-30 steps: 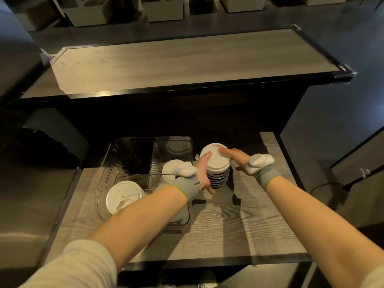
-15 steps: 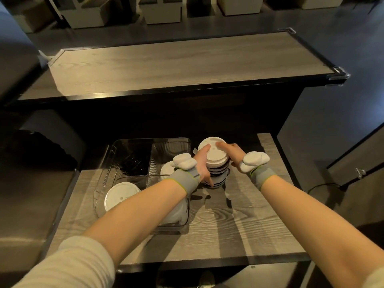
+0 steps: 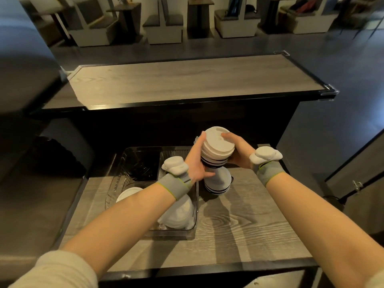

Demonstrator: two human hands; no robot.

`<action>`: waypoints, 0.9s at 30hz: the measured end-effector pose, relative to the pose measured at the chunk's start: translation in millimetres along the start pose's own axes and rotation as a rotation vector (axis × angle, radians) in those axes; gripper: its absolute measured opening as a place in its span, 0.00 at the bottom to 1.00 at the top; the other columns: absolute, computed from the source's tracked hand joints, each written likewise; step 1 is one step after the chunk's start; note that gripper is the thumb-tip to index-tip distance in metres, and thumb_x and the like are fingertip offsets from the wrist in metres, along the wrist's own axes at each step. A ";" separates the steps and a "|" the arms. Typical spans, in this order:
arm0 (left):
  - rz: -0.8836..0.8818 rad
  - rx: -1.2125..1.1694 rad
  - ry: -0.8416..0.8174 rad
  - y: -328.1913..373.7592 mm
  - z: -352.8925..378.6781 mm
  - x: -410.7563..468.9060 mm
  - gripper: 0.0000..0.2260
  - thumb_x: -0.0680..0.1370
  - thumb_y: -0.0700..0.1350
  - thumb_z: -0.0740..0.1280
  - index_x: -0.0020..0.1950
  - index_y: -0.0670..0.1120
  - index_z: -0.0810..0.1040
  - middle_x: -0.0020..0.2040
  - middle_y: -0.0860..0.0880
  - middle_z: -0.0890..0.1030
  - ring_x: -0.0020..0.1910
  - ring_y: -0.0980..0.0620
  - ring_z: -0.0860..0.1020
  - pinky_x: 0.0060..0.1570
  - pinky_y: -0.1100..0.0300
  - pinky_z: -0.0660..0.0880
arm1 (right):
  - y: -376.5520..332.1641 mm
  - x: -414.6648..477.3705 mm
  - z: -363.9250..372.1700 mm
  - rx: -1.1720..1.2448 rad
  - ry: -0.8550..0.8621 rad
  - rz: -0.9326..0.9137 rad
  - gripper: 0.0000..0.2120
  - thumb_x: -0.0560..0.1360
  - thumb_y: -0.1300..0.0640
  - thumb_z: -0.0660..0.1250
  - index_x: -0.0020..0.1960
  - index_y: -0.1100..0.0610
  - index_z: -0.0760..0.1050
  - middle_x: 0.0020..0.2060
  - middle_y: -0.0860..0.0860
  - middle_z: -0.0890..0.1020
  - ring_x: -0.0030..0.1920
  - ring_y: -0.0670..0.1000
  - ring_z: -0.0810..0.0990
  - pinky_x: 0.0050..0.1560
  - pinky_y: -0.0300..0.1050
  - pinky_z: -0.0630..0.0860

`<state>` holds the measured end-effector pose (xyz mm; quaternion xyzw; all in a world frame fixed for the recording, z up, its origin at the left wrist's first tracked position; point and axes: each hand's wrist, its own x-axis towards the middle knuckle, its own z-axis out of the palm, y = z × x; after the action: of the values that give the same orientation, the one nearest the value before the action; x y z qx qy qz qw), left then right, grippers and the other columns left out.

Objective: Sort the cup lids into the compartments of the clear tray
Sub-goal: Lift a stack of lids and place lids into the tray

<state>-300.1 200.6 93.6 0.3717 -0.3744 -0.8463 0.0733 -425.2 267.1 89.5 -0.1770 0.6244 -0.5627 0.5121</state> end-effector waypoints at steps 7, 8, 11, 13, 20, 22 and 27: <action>0.082 -0.278 -0.066 25.7 -60.0 -24.5 0.22 0.77 0.59 0.59 0.60 0.44 0.74 0.57 0.38 0.78 0.57 0.40 0.75 0.55 0.45 0.72 | -4.9 2.4 67.1 -0.056 -0.072 -0.059 0.22 0.77 0.45 0.59 0.68 0.51 0.65 0.64 0.57 0.74 0.63 0.56 0.74 0.63 0.56 0.71; 0.096 -0.288 -0.068 27.8 -66.7 -26.8 0.21 0.77 0.59 0.59 0.59 0.43 0.74 0.56 0.38 0.78 0.57 0.39 0.75 0.55 0.44 0.72 | -6.9 2.1 74.6 -0.107 -0.054 -0.101 0.21 0.77 0.46 0.58 0.69 0.50 0.64 0.66 0.56 0.73 0.63 0.56 0.73 0.62 0.56 0.72; 0.172 -0.288 -0.020 33.4 -99.2 -36.9 0.21 0.77 0.59 0.60 0.60 0.44 0.74 0.52 0.38 0.80 0.54 0.40 0.77 0.47 0.43 0.75 | -9.4 3.3 104.3 -0.365 0.063 -0.379 0.25 0.78 0.48 0.59 0.73 0.49 0.58 0.71 0.55 0.64 0.69 0.55 0.65 0.68 0.52 0.65; 0.200 -0.295 0.007 35.3 -121.3 -43.0 0.23 0.76 0.60 0.60 0.63 0.46 0.72 0.57 0.39 0.78 0.56 0.40 0.76 0.48 0.42 0.76 | -8.1 -0.9 124.0 -0.467 0.068 -0.604 0.25 0.76 0.48 0.62 0.72 0.48 0.61 0.72 0.53 0.61 0.73 0.53 0.59 0.70 0.47 0.58; 0.222 -0.370 0.085 42.2 -176.1 -60.5 0.25 0.75 0.60 0.63 0.67 0.46 0.71 0.64 0.40 0.74 0.63 0.39 0.73 0.49 0.42 0.76 | 1.1 4.0 171.3 -1.010 -0.046 -0.801 0.48 0.62 0.43 0.76 0.73 0.58 0.56 0.74 0.53 0.58 0.74 0.54 0.55 0.72 0.52 0.57; 0.208 -0.389 0.109 43.8 -187.7 -63.0 0.27 0.75 0.59 0.63 0.69 0.45 0.68 0.66 0.39 0.72 0.65 0.38 0.71 0.51 0.41 0.75 | 2.3 6.7 179.3 -1.086 -0.041 -0.815 0.47 0.62 0.41 0.75 0.73 0.58 0.58 0.73 0.53 0.60 0.73 0.54 0.58 0.71 0.53 0.59; 0.216 -0.443 0.120 43.5 -206.6 -64.6 0.24 0.76 0.57 0.64 0.67 0.45 0.69 0.64 0.38 0.73 0.63 0.37 0.72 0.48 0.41 0.75 | 3.6 9.5 190.9 -0.949 -0.044 -0.800 0.38 0.64 0.45 0.76 0.67 0.56 0.65 0.63 0.53 0.70 0.63 0.53 0.66 0.65 0.51 0.67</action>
<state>-119.4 76.1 69.1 0.3537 -0.2124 -0.8715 0.2651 -267.8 161.1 112.2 -0.6173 0.6810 -0.3683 0.1397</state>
